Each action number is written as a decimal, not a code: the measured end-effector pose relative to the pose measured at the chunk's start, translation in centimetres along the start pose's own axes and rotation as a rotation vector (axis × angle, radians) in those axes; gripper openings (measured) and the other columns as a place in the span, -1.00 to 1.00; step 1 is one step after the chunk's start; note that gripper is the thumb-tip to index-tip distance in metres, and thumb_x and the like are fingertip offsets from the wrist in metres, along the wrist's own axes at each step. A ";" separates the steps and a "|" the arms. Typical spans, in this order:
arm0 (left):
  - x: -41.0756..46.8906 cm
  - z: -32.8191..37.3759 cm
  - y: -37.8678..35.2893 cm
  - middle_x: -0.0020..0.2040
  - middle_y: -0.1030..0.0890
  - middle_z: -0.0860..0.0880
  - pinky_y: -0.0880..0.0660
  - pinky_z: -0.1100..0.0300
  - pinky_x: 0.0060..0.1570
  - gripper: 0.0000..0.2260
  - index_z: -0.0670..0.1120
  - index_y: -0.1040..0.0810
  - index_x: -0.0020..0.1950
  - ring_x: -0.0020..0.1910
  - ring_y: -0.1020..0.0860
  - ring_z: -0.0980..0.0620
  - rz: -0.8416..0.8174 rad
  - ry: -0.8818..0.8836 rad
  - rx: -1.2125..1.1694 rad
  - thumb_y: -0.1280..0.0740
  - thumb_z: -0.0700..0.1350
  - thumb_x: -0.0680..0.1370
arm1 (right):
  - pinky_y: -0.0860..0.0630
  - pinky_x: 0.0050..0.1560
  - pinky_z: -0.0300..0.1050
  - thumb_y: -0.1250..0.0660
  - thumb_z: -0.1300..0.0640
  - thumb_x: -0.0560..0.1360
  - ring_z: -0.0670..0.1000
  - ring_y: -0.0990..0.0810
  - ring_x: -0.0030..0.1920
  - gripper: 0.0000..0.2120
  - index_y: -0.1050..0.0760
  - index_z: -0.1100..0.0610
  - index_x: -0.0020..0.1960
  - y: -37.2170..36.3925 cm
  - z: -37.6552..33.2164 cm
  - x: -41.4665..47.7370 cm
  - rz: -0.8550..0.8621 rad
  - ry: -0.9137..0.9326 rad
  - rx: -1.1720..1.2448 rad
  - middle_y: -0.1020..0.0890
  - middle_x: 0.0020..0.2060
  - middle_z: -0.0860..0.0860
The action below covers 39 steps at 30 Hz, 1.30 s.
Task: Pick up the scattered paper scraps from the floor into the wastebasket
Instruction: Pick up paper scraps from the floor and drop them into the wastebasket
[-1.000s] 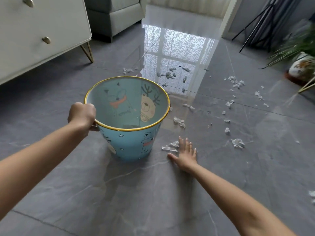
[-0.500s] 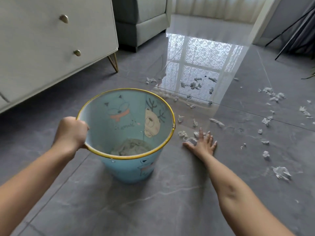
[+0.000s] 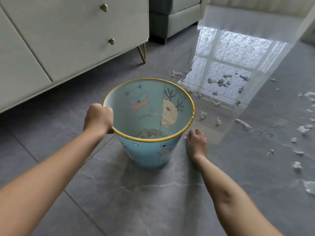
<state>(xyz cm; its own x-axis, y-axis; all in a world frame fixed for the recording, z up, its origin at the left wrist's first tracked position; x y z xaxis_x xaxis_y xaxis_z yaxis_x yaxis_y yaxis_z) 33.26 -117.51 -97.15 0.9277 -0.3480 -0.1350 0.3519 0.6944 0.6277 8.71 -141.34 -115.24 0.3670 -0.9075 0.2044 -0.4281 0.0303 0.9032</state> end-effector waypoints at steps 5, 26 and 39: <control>-1.4 1.0 0.5 -0.28 -0.58 -0.25 -0.62 -0.08 -0.16 -0.78 -0.34 -0.54 -0.06 -0.34 -0.62 -0.24 0.006 -0.013 0.126 -0.18 -0.24 0.47 | -0.48 -0.04 0.00 -0.07 0.07 0.61 0.25 -0.59 0.03 -0.77 -0.41 0.20 0.09 0.1 -0.2 0.7 -0.206 0.002 -0.057 -0.59 0.05 0.21; -2.8 -0.4 1.7 -0.11 -0.63 -0.29 -0.59 -0.08 0.00 -0.82 -0.25 -0.48 -0.10 -0.15 -0.63 -0.29 -0.002 0.049 0.284 -0.13 -0.24 0.41 | -0.35 0.26 0.01 0.14 -0.29 0.54 0.16 -0.53 0.17 -0.40 -0.61 -0.05 -0.02 16.9 -22.3 0.8 -0.731 0.603 0.674 -0.58 0.13 0.21; -1.6 0.4 0.7 0.00 -0.63 -0.24 -0.57 -0.09 0.03 -0.71 -0.23 -0.49 0.07 -0.10 -0.62 -0.30 0.046 0.022 0.303 -0.12 -0.18 0.44 | -0.41 -0.11 -0.04 -0.18 -0.21 0.50 0.23 -0.57 0.07 -0.51 -0.46 0.26 0.00 1.4 2.9 2.4 -0.371 -0.288 0.079 -0.59 -0.07 0.24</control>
<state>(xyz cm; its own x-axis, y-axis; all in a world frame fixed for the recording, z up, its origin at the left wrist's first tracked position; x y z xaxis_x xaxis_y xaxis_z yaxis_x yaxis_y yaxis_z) 32.02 -116.73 -96.15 0.9454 -0.3047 -0.1157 0.2594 0.4882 0.8333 6.60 -144.70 -114.62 0.2680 -0.9307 -0.2491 -0.3769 -0.3392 0.8619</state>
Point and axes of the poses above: each hand's wrist, its own x-axis towards the middle knuckle, its own y-axis out of the back of the hand, z = x × y, the point moved 7 cm from there along x, towards the middle knuckle
